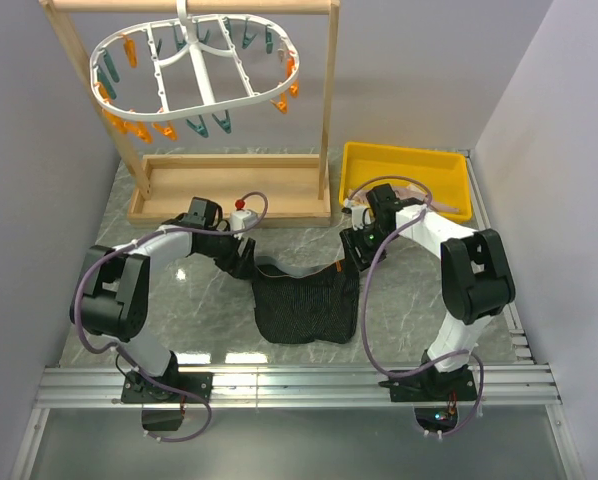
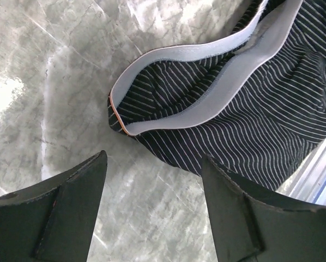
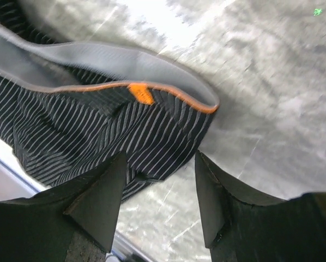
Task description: Clip the underwear to the hanger
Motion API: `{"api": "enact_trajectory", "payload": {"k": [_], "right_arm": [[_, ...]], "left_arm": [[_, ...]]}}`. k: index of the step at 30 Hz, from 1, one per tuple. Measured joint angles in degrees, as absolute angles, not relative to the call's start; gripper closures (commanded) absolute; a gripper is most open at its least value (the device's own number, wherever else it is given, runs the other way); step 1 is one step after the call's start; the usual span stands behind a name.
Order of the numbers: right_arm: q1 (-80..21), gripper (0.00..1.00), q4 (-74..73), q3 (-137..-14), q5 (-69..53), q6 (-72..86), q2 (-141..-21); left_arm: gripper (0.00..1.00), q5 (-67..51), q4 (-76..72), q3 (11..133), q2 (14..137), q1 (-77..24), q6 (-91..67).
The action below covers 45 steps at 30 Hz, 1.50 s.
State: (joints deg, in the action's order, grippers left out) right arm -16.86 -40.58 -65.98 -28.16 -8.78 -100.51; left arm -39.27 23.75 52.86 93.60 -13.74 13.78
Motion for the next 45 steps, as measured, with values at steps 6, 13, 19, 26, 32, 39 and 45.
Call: {"api": "enact_trajectory", "payload": {"k": [6, 13, 19, 26, 32, 39, 45], "right_arm": [[-16.1, 0.42, -37.7, -66.0, -28.2, -7.3, -103.7], [-15.7, 0.51, -35.1, -66.0, -29.5, -6.7, -105.3], [-15.0, 0.95, -33.4, -66.0, -32.3, -5.8, -106.2], [-14.2, 1.00, -34.4, -65.9, -34.5, -6.0, -102.9], [-12.0, 1.00, -38.2, -68.9, -33.1, -8.6, -87.0], [-11.5, 1.00, -39.2, -71.7, -29.8, -13.5, -68.6], [-11.6, 1.00, -42.4, -71.7, -29.1, -16.2, -59.2]], "left_arm": [[0.25, -39.2, 21.3, 52.3, 94.3, -14.2, 13.9], [0.36, -39.4, 17.2, 52.8, 96.8, -15.2, 14.2], [0.84, -39.4, 17.0, 56.2, 101.4, -15.3, 14.7], [0.99, -39.7, 19.0, 57.5, 99.3, -15.4, 14.9], [1.00, -39.9, 26.4, 64.0, 89.3, -14.7, 16.4], [1.00, -41.2, 31.4, 71.4, 75.2, -13.0, 17.3], [1.00, -43.2, 37.3, 71.5, 66.8, -13.2, 18.3]]}}
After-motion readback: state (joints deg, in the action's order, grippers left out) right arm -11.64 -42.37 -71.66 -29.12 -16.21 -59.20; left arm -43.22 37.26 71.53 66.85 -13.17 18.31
